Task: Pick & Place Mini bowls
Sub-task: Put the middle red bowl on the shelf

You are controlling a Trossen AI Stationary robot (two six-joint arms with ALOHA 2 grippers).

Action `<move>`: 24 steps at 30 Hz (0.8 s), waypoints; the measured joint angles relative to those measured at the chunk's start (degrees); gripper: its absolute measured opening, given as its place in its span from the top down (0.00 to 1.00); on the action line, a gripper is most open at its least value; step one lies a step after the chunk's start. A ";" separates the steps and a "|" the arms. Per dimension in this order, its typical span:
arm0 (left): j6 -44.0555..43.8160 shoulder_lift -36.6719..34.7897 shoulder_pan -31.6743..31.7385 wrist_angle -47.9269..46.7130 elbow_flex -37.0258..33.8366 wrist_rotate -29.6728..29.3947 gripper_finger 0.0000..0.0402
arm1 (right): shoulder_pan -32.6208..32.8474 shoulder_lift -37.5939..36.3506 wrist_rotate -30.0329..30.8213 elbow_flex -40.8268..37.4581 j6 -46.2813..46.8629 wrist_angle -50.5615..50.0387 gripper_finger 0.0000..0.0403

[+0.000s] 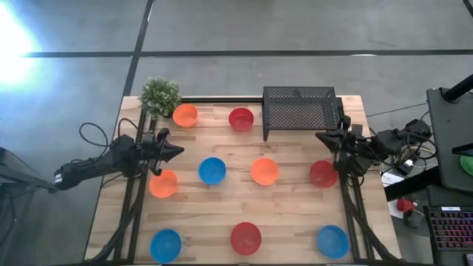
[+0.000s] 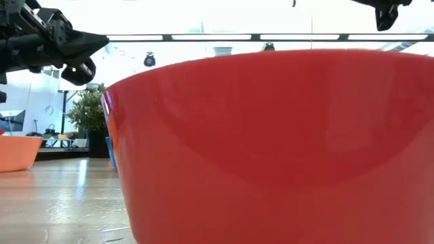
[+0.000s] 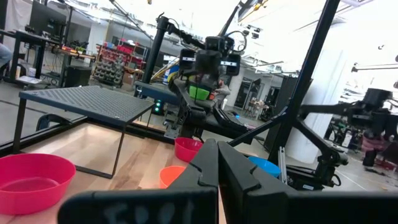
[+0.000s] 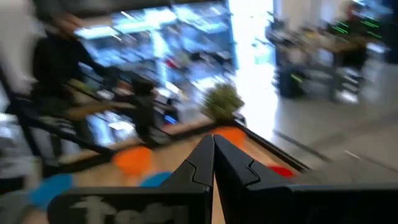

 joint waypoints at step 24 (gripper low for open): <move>4.57 -0.01 0.04 0.19 0.00 -0.02 1.00 | 0.02 34.77 -17.80 34.52 64.25 -61.20 0.98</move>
